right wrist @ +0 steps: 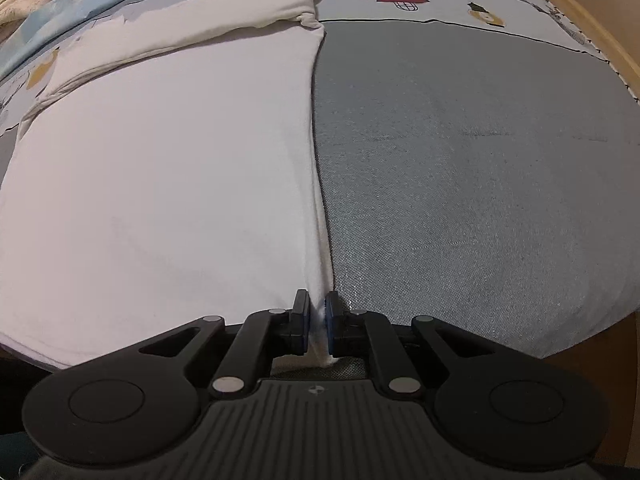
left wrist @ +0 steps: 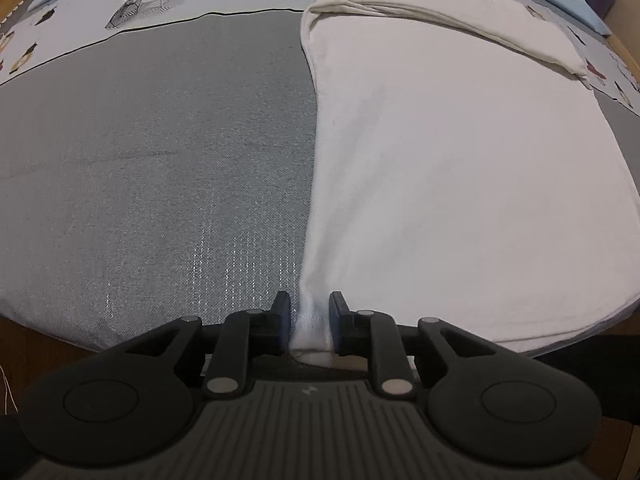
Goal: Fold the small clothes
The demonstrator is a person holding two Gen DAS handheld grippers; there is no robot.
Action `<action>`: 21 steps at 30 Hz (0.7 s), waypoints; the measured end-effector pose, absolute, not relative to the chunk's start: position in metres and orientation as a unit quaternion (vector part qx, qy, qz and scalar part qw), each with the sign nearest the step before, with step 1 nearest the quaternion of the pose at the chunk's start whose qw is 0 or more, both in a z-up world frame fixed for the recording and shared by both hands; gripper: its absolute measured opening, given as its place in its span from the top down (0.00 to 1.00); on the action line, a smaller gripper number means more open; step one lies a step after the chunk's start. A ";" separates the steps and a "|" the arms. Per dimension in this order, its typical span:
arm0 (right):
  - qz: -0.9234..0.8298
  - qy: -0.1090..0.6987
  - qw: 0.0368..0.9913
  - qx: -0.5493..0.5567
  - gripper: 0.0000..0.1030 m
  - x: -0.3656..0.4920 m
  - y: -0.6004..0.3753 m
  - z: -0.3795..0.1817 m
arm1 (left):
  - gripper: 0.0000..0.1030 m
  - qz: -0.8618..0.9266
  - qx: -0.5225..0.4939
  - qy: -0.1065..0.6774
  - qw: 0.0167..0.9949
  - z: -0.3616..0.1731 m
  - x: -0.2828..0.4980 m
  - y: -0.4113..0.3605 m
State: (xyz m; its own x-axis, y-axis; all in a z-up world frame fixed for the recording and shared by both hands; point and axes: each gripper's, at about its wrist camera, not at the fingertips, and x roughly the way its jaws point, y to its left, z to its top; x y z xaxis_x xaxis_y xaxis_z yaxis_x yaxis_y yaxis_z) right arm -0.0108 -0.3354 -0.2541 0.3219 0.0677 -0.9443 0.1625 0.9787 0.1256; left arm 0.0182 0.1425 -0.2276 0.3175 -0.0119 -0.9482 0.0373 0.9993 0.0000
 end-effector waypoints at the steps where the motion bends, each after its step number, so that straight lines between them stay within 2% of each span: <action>1: -0.031 0.582 0.806 0.105 0.91 -0.011 -0.337 -0.254 | 0.79 -0.016 0.012 0.584 0.812 -0.227 0.019 0.142; 5: -0.030 0.580 0.808 0.101 0.93 -0.012 -0.333 -0.253 | 0.82 -0.019 0.015 0.583 0.812 -0.227 0.019 0.140; 9: -0.028 0.576 0.810 0.105 0.94 -0.016 -0.335 -0.249 | 0.93 -0.021 0.015 0.581 0.814 -0.225 0.018 0.137; 21: -0.010 0.585 0.806 0.090 0.93 -0.016 -0.331 -0.252 | 0.91 -0.021 0.002 0.588 0.808 -0.224 0.018 0.138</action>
State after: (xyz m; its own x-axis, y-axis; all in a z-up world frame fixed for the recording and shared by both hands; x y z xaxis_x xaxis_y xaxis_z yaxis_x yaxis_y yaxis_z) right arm -0.0163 -0.3308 -0.2517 0.3158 0.0902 -0.9445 0.1208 0.9835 0.1343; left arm 0.0184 0.1381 -0.2239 0.3067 -0.0316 -0.9513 0.0359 0.9991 -0.0216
